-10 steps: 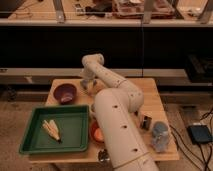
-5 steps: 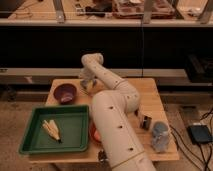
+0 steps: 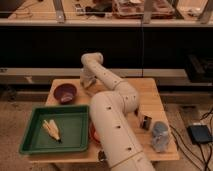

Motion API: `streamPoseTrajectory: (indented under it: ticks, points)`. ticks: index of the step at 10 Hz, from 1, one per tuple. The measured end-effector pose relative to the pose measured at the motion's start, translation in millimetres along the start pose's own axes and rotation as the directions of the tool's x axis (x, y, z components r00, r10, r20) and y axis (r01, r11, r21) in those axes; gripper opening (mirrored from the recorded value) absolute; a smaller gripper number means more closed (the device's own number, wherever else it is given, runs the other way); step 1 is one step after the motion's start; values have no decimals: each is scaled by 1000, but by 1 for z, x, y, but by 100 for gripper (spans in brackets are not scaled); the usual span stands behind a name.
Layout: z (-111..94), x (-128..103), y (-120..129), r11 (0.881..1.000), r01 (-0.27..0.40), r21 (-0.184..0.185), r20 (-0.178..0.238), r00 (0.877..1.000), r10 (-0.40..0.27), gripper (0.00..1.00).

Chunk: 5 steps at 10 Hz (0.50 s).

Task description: Wipe table surface with sponge

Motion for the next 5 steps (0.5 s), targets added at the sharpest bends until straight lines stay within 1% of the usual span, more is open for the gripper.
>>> streamPoseTrajectory:
  ticks: [1, 2, 3, 5]
  points:
    - [-1, -1, 0, 1000, -4, 0, 5, 1000, 4, 0]
    - [-4, -1, -1, 1000, -12, 5, 16, 1000, 12, 0]
    - [-11, 2, -1, 999, -34, 12, 27, 999, 34, 0]
    - [-44, 16, 1, 995, -95, 36, 53, 994, 93, 0]
